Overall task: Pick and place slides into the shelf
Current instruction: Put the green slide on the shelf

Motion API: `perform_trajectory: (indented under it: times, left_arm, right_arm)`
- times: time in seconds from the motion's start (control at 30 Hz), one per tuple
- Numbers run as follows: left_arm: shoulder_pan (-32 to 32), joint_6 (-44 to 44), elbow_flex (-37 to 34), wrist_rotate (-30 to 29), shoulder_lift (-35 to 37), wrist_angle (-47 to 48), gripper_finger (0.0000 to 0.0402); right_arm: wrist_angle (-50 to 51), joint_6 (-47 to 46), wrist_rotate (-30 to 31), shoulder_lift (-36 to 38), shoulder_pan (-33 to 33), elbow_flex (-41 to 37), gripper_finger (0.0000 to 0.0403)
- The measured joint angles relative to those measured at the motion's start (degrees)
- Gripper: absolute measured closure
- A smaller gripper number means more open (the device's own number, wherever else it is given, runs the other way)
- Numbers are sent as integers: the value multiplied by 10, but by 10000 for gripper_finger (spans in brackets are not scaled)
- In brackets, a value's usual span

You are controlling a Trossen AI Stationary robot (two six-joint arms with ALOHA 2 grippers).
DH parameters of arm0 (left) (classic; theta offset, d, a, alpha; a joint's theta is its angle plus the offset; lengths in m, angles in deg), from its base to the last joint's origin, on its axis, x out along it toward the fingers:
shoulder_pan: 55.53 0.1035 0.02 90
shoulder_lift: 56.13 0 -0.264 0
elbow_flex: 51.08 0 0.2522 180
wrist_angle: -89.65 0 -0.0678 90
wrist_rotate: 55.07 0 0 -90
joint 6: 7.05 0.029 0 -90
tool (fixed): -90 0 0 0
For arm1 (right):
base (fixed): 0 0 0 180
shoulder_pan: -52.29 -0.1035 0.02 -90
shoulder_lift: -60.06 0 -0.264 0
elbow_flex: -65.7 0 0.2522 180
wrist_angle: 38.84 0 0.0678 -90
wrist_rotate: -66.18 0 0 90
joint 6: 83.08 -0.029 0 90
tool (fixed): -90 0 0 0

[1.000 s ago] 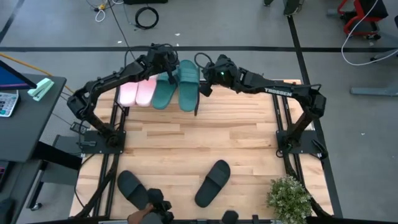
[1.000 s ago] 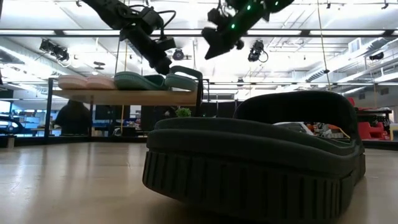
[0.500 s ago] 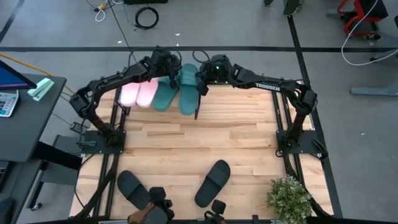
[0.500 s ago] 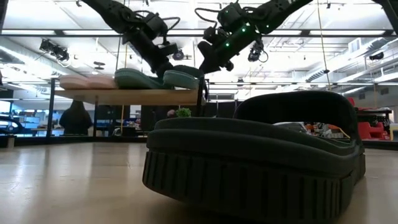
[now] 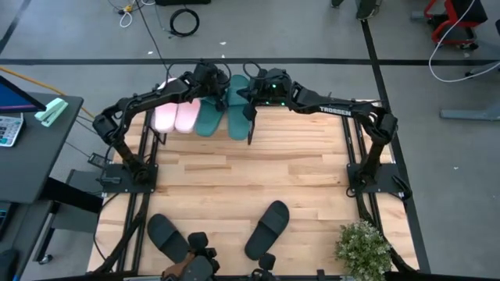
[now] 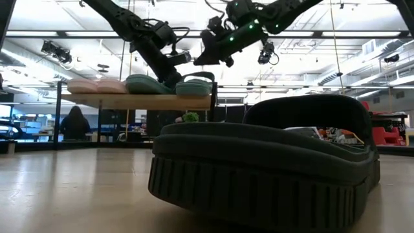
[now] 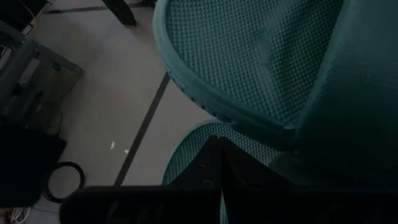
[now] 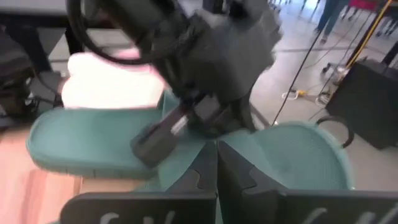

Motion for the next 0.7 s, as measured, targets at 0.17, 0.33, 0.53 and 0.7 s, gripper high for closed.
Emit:
perform_trajectory:
  times: [0.17,0.33,0.53,0.7]
  left_arm:
    - [-12,3,0,-4,0,-2,402]
    - [-17,15,0,-11,0,-3,401]
    - [-18,-8,0,-40,0,6,401]
    - [-18,-12,-2,-43,-1,44,401]
  right_arm:
    - [-27,-20,-16,-32,7,0,403]
    - [-46,-29,-10,-45,17,0,403]
    - [-18,-64,7,-46,44,1,403]
    - [11,-76,-3,-58,48,3,403]
